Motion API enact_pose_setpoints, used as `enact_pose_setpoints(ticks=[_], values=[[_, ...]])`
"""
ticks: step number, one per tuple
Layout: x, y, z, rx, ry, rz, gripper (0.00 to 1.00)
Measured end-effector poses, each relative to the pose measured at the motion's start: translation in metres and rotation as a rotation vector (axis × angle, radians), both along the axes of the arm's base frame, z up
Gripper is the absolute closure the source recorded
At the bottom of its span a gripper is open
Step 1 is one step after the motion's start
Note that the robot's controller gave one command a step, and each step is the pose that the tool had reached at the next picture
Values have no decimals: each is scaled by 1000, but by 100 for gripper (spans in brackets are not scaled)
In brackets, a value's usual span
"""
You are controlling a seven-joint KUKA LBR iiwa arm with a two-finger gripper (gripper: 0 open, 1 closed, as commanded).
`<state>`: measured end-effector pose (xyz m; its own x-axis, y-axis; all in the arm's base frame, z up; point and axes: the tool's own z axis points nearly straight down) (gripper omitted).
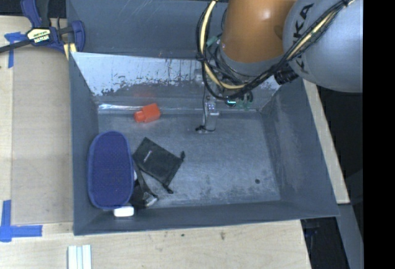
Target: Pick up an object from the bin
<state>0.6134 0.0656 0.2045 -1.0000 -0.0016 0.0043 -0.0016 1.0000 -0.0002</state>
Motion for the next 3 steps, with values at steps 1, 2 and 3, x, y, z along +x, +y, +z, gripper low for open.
enact_pose_setpoints(ticks=[1,2,3], values=[[-50,70,-139,1,-1,55,0],[-85,114,-104,-3,-6,-220,0],[-85,56,-97,-3,-3,-474,0]])
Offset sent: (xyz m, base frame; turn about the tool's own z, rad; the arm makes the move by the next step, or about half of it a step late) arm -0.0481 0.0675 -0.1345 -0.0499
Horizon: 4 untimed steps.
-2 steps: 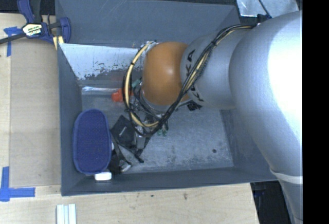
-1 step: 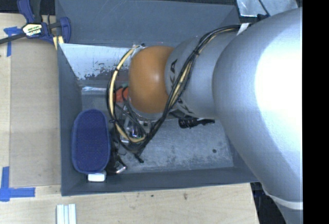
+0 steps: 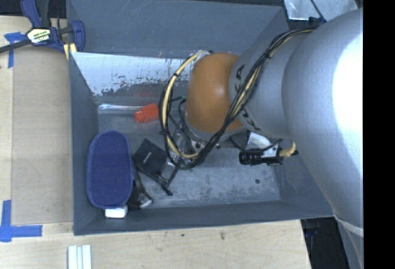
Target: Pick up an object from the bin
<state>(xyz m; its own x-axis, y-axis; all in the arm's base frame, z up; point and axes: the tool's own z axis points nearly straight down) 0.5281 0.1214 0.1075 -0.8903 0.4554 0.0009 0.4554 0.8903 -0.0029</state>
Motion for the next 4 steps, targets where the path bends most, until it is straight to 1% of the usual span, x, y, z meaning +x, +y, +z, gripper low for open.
enact_pose_setpoints(ticks=[1,2,3,4], values=[[-15,28,-38,1,-3,-135,0],[-15,27,-38,1,-3,-135,0],[-14,27,-37,1,-6,-135,100],[-13,27,-29,3,-6,-136,100]])
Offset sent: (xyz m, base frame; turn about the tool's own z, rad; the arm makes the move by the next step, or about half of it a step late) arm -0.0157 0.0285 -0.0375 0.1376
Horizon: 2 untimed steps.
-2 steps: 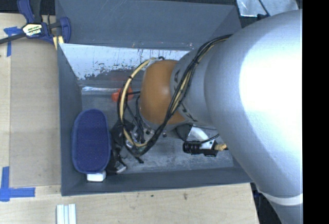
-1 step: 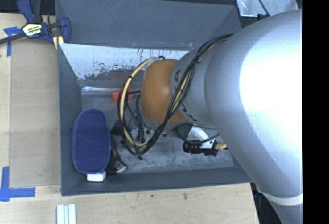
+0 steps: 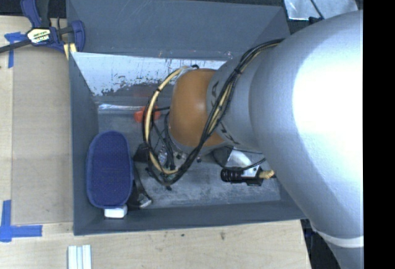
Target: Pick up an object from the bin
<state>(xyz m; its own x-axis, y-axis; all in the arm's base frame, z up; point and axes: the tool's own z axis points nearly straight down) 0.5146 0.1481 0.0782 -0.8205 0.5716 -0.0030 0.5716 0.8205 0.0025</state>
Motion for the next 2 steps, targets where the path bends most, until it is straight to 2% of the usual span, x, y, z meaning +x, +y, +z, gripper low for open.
enact_pose_setpoints(ticks=[1,2], values=[[1,-1,8,0,-1,-1,100],[3,-1,57,1,-3,1,100]])
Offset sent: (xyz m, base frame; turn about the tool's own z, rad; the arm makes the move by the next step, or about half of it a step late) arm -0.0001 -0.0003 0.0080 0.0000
